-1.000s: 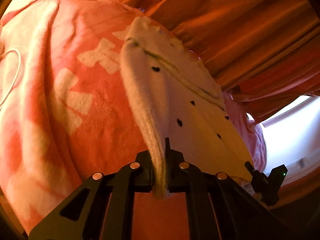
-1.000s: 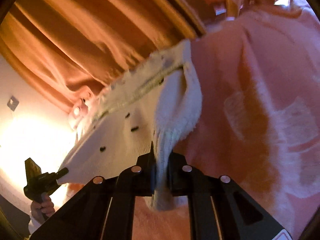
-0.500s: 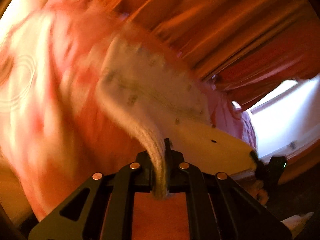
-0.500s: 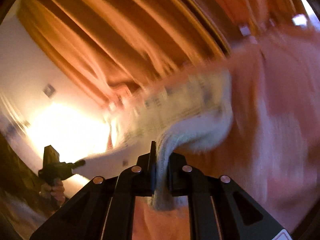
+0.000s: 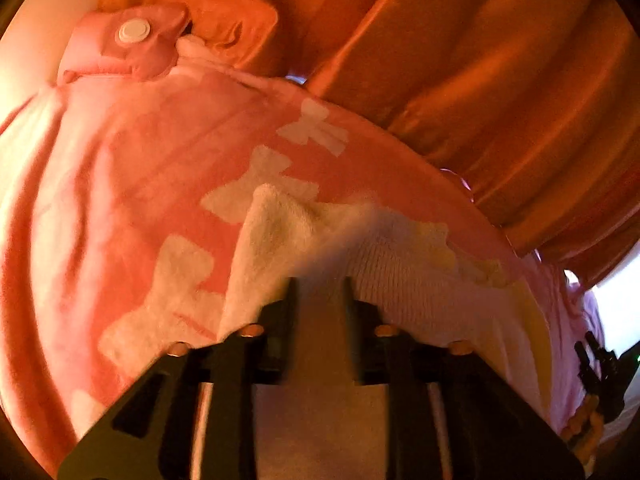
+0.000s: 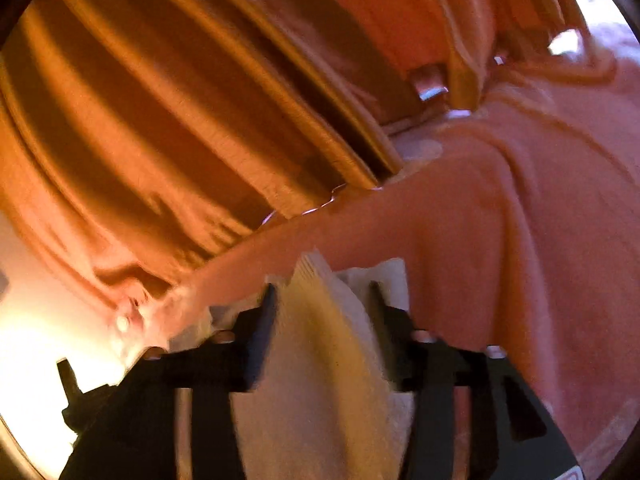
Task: Fold small clothes
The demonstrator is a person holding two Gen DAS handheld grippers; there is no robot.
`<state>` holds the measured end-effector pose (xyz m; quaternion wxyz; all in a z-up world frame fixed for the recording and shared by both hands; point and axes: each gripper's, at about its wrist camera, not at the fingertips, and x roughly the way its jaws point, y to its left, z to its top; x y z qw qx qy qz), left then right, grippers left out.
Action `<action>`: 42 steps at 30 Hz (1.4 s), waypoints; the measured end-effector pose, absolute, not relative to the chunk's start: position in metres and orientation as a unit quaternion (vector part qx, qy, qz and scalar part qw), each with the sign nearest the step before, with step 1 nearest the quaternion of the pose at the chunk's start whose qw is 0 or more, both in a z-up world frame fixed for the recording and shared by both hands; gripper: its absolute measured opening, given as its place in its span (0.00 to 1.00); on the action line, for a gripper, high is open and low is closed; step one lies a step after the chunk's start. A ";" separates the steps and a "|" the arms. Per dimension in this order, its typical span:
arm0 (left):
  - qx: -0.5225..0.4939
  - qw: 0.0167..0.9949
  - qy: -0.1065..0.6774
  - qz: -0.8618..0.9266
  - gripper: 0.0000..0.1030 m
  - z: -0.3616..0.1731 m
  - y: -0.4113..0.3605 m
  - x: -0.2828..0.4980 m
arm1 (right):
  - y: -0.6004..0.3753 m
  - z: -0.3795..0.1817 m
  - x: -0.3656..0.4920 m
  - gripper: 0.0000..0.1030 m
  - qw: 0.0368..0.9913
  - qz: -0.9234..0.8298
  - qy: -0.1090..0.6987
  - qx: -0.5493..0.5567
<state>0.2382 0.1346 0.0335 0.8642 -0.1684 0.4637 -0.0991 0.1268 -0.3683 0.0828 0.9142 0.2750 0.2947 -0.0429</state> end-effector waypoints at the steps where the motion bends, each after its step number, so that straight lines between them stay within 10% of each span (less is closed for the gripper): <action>1: -0.163 0.870 0.456 -0.098 0.57 0.034 0.135 0.235 | -0.363 0.084 0.128 0.64 0.922 -0.045 0.299 0.243; 11: -0.124 0.855 0.494 -0.099 0.61 0.002 0.106 0.271 | -0.341 0.028 0.207 0.54 0.882 -0.037 0.445 0.150; 14: -0.095 0.850 0.504 -0.122 0.00 0.001 0.097 0.276 | -0.334 0.027 0.206 0.08 0.880 -0.016 0.444 0.171; 24: -0.157 0.884 0.414 -0.146 0.04 0.080 0.117 0.273 | -0.351 0.123 0.147 0.07 0.924 0.080 0.267 0.261; 27: -0.159 0.860 0.470 -0.118 0.56 0.046 0.119 0.293 | -0.369 0.082 0.160 0.07 0.906 0.017 0.332 0.261; 28: -0.160 0.859 0.475 -0.103 0.57 0.037 0.121 0.293 | -0.372 0.066 0.164 0.07 0.897 -0.004 0.357 0.260; 34: -0.166 0.842 0.505 -0.092 0.57 -0.009 0.124 0.293 | -0.375 0.015 0.175 0.16 0.860 -0.032 0.438 0.260; 38: -0.142 0.848 0.498 -0.111 0.33 -0.007 0.114 0.296 | -0.372 0.026 0.180 0.56 0.869 -0.029 0.422 0.255; 40: -0.147 0.842 0.505 -0.123 0.10 -0.006 0.110 0.301 | -0.368 0.021 0.187 0.55 0.865 -0.026 0.431 0.254; 42: -0.155 0.850 0.489 -0.123 0.09 0.004 0.108 0.299 | -0.360 0.021 0.196 0.29 0.863 -0.009 0.443 0.242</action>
